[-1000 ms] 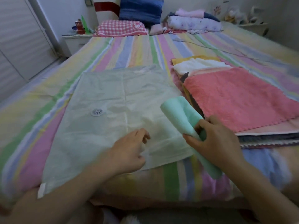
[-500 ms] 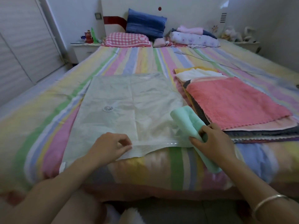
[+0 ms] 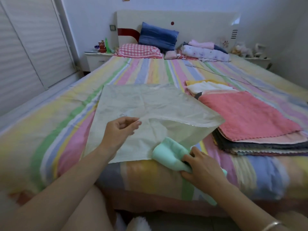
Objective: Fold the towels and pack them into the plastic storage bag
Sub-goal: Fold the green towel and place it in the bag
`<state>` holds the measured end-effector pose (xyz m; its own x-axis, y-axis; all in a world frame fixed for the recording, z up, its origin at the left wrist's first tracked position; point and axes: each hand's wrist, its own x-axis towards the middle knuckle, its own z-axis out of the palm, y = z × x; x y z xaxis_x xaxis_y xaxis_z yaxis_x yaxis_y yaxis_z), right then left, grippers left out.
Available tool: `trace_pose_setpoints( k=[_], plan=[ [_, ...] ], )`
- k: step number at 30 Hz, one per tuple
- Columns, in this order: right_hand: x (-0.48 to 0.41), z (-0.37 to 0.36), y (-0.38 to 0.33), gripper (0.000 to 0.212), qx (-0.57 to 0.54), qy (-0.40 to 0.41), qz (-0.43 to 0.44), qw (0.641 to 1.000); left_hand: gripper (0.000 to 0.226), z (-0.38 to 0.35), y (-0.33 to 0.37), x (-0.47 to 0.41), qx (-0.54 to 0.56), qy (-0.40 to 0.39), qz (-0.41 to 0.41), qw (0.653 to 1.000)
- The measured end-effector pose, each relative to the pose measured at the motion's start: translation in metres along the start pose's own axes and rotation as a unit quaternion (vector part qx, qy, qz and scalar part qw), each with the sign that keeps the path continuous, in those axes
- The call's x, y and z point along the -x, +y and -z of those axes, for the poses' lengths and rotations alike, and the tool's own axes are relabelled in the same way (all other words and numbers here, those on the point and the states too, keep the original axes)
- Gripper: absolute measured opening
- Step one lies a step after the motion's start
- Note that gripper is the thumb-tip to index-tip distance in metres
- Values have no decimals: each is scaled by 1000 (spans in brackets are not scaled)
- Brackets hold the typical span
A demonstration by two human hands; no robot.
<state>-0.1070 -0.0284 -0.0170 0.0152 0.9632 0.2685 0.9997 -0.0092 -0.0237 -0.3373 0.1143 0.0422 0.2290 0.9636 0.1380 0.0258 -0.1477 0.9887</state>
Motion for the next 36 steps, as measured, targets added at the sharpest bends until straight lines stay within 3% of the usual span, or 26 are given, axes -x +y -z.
trace_pose_setpoints(
  k=[4,9,14,17,21,23,27,33,36],
  plan=[
    [-14,27,-28,35,-57,-69,-96,991,17,-10,15,5,-15,-24,-61,998],
    [-65,56,-55,35,-165,-67,-179,968,17,-14,36,11,-29,-76,-65,995],
    [-153,34,-66,38,-207,-144,-156,955,21,3,55,6,-23,-174,-21,984],
    [-193,8,-67,33,-308,-128,-159,929,19,30,48,-25,28,-90,13,995],
    [-237,-29,-70,41,-483,-90,-181,852,11,89,-3,-101,-117,130,7,985],
    [-260,-48,-74,47,-561,-87,-189,801,6,113,-30,-138,-196,172,22,965],
    [-310,-91,-77,49,-673,-34,-219,706,19,134,-74,-201,-317,147,67,935],
    [-382,-142,-83,47,-752,-13,-216,623,37,132,-109,-245,-325,120,83,934],
    [-412,-152,-93,46,-768,-16,-221,601,43,126,-116,-237,-316,118,64,939]
  ],
)
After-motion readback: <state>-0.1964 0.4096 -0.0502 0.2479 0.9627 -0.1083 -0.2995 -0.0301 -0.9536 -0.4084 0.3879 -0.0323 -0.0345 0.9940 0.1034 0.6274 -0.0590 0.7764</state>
